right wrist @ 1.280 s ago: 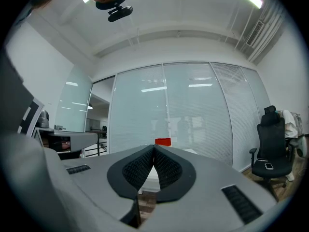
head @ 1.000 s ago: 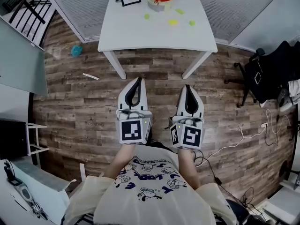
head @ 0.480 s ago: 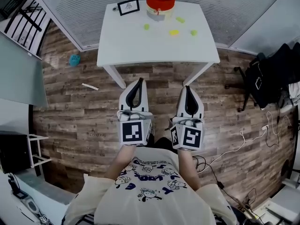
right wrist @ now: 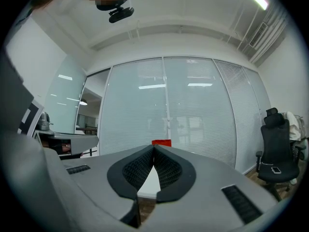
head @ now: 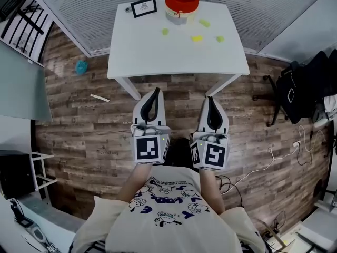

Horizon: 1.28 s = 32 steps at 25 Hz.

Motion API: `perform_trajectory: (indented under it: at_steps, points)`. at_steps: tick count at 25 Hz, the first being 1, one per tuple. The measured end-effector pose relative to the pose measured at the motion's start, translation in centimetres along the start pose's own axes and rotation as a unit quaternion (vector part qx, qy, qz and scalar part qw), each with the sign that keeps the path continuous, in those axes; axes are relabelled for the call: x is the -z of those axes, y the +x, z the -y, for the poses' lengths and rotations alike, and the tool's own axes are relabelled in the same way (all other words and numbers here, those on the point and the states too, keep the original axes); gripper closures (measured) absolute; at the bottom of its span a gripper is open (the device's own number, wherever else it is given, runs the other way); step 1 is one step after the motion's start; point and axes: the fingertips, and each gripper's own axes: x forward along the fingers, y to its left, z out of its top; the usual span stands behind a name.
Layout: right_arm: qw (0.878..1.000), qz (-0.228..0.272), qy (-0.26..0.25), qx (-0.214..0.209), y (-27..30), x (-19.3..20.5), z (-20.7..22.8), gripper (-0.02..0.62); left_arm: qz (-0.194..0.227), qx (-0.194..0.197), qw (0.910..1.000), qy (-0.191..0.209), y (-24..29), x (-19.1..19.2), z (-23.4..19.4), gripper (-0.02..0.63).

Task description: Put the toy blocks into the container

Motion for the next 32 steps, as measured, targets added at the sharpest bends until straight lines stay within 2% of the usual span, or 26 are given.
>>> perform_trajectory:
  at_steps: [3,9,25,32]
  points:
    - [1.000,-0.005,-0.003,-0.002,0.9,0.4,0.0,0.565,-0.007,-0.001,1.0000,-0.006,0.6,0.5,-0.2,0.580]
    - [1.000,-0.006,-0.002,-0.017,3.7,0.6,0.2,0.565,-0.007,-0.007,0.9999,0.010,2.9,0.2,-0.6,0.580]
    - [0.998,-0.004,0.008,-0.069,13.4,0.2,4.3,0.565,-0.009,-0.055,0.9984,0.014,12.3,-0.5,-0.7,0.580]
    - [0.996,-0.003,0.012,-0.087,16.7,0.6,6.3,0.565,0.003,-0.072,0.9973,0.014,16.0,-0.3,-0.4,0.580]
